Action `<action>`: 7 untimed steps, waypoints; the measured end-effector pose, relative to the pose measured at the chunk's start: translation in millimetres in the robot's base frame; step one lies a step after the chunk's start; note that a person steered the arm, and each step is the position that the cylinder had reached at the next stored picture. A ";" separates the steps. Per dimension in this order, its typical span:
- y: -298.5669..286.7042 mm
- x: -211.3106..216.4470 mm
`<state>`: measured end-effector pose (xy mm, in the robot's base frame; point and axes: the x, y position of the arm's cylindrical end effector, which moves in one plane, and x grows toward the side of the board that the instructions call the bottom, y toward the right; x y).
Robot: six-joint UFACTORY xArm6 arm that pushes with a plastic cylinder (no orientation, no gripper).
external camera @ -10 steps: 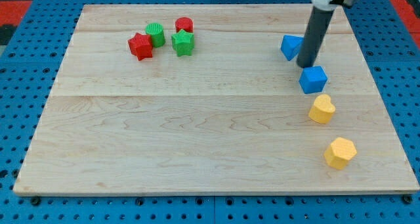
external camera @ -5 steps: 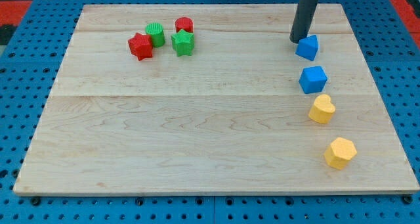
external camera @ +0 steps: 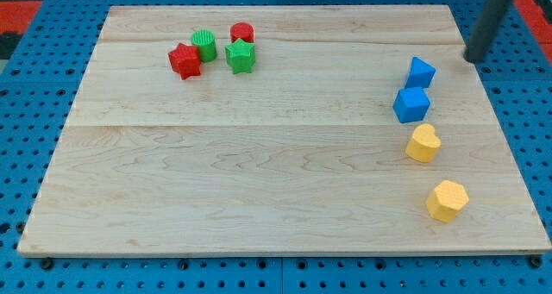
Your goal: Push the blue triangle closer to the blue cube
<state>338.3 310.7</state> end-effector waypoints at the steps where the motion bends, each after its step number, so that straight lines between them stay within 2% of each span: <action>1: -18.7 8.9; 2: -54.6 3.6; 5: -103.3 1.2; 6: -104.9 -25.0; 7: -207.5 -42.2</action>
